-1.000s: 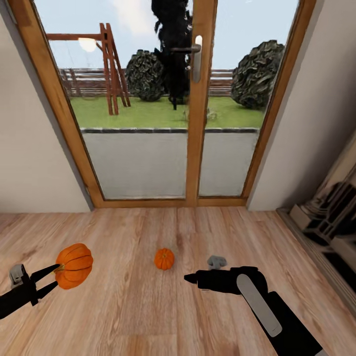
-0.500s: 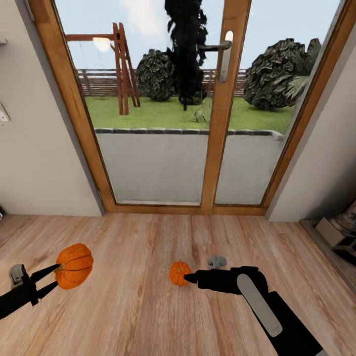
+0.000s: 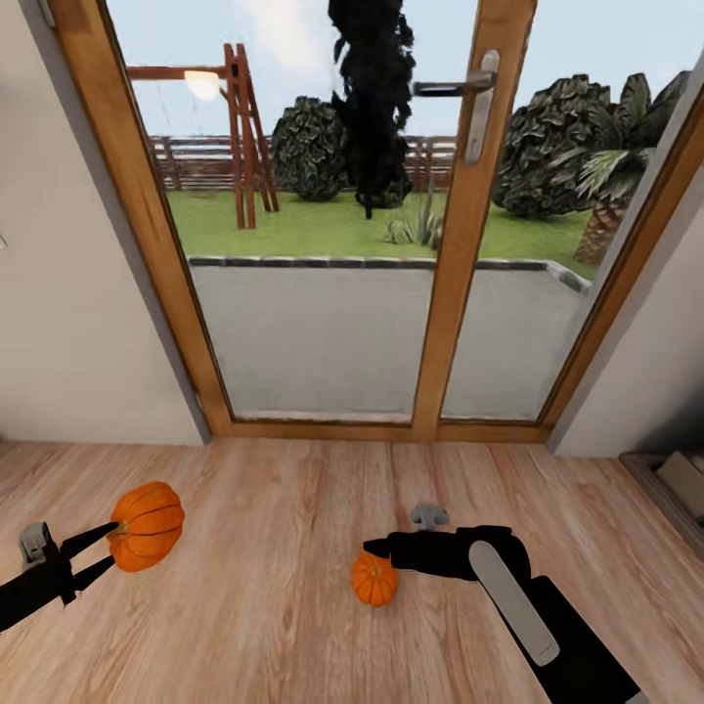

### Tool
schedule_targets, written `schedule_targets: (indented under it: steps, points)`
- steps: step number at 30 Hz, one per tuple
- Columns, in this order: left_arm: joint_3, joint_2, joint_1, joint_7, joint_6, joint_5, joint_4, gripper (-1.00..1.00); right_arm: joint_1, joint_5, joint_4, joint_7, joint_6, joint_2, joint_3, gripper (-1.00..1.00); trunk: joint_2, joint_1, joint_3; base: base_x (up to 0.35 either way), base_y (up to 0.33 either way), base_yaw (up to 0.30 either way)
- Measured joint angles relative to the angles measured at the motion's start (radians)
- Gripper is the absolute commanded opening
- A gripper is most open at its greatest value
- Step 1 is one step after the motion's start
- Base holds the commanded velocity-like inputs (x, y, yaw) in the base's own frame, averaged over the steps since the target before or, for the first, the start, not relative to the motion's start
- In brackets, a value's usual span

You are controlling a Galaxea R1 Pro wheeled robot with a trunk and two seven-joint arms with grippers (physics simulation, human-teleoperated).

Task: Place each of the two pumpkins and all three candles from the living room inside a cabinet in the living room (use any cabinet), then make sure every cabinet is closed, and position the cauldron so it is next to a table in the living room.

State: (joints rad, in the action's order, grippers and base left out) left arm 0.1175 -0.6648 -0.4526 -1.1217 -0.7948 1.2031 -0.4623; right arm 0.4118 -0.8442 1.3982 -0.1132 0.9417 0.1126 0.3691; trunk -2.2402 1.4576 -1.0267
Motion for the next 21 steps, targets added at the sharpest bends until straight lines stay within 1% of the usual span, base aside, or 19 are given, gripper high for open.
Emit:
schedule_targets:
  steps: [3, 9, 11, 16, 21]
  points:
    - [0.0, 0.0, 0.0, 0.0, 0.0, -0.001, 0.0, -1.0, 0.0, 0.001, 0.001, 0.0, 0.0, 0.0, 0.0, 1.0, 0.0, 0.0, 0.0, 0.282, 0.117, 0.061]
    - [0.0, 0.0, 0.0, 0.0, 0.0, 0.0, 0.0, -1.0, 0.0, 0.001, -0.001, -0.001, 0.0, 0.0, 0.001, 1.0, 0.0, 0.0, -0.001, 0.266, 0.16, 0.226]
    - [0.0, 0.0, 0.0, 0.0, 0.0, 0.0, 0.0, -1.0, 0.0, 0.0, 0.0, 0.0, 0.0, 0.0, 0.002, 1.0, 0.0, 0.0, -0.002, 0.243, 0.186, 0.134]
    - [0.0, 0.0, 0.0, 0.0, 0.0, 0.0, 0.0, -1.0, 0.0, 0.0, 0.001, 0.0, 0.0, 0.0, 0.001, 1.0, 0.0, 0.0, -0.003, 0.173, 0.179, 0.026]
    - [-0.001, 0.001, 0.0, 0.0, -0.003, 0.004, -0.001, -1.0, 0.0, 0.0, -0.002, -0.001, 0.0, -0.001, 0.001, 1.0, 0.0, 0.0, -0.003, 0.057, 0.19, 0.002]
